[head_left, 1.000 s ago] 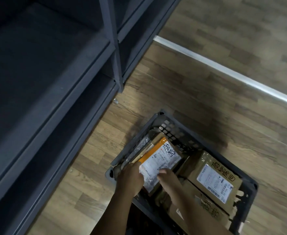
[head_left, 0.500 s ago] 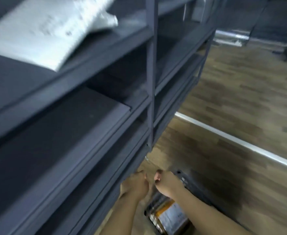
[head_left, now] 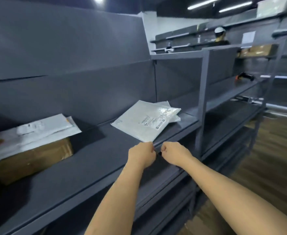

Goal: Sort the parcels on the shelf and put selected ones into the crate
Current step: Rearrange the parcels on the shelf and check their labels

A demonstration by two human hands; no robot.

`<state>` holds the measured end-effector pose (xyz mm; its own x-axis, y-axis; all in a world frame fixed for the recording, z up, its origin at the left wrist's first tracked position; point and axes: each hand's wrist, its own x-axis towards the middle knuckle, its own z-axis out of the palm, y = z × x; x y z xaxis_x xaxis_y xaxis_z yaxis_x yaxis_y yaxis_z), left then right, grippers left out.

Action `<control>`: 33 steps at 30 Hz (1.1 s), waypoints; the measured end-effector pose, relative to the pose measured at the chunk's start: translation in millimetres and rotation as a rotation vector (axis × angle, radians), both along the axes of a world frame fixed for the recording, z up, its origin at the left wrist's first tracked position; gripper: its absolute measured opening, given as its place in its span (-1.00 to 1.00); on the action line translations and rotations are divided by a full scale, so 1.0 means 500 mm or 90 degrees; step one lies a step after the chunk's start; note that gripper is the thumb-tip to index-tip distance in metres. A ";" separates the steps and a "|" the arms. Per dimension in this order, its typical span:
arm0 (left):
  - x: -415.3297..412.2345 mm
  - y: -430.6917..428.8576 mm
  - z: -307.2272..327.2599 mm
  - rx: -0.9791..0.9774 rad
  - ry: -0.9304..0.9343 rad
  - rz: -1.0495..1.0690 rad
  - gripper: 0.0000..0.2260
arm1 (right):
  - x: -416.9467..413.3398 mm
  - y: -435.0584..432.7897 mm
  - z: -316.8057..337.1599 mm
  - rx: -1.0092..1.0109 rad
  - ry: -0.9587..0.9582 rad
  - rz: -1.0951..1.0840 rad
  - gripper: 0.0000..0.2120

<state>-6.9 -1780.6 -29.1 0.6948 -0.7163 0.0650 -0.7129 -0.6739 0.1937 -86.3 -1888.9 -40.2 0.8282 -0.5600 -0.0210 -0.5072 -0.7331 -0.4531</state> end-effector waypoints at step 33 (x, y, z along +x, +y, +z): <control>0.351 0.015 0.019 0.077 -0.039 -0.011 -0.73 | 0.326 -0.068 0.021 0.159 -0.091 -0.246 -0.58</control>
<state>168.8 -1772.9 -19.7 0.6791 -0.7338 0.0188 -0.7332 -0.6767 0.0671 76.5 -1923.0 -29.9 0.5650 -0.8196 -0.0949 -0.6408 -0.3634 -0.6762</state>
